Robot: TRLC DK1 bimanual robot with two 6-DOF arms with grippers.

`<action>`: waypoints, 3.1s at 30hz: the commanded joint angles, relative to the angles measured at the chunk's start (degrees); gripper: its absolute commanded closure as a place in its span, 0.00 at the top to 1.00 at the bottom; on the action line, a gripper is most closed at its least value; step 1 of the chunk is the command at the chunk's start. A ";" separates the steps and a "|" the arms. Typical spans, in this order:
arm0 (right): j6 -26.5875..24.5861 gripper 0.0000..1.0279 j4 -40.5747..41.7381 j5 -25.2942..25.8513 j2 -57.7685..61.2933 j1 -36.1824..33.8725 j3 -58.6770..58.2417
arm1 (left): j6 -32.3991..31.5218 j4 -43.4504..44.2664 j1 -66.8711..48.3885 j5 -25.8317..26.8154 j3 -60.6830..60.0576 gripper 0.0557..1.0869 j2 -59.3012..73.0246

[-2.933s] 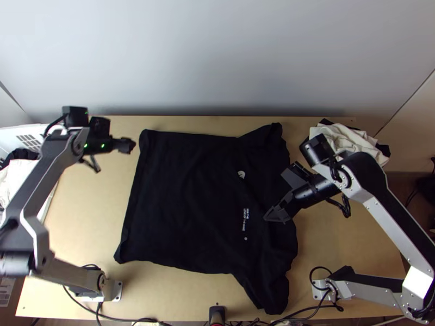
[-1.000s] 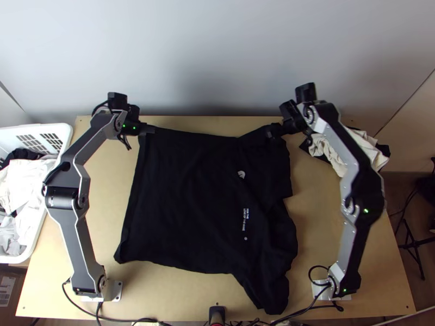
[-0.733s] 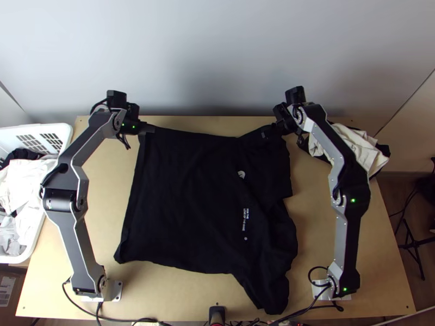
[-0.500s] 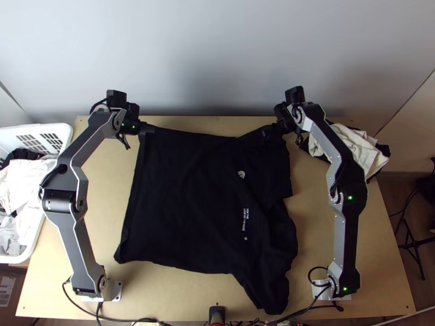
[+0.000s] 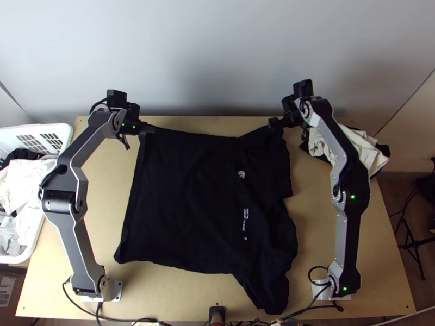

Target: Fold the t-shirt

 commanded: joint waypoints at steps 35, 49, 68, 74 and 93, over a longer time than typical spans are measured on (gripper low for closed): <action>-1.74 0.03 3.41 -2.11 0.21 -0.78 8.03 | 1.09 2.47 4.17 0.00 3.62 0.04 -1.90; 0.01 0.03 7.28 0.09 -4.19 1.77 0.91 | 1.09 7.48 4.35 1.05 -7.63 0.03 -6.91; -0.86 0.03 17.12 -0.79 -41.36 4.23 -45.58 | 3.11 12.75 7.69 4.92 -25.74 0.03 -21.94; 0.72 0.03 14.66 -2.19 -53.05 6.61 -53.40 | 3.20 12.75 8.13 5.97 -34.79 0.03 -29.24; 0.01 0.03 -1.86 -8.17 -72.92 14.34 -71.95 | 4.60 10.82 8.65 7.11 -57.03 0.03 -51.65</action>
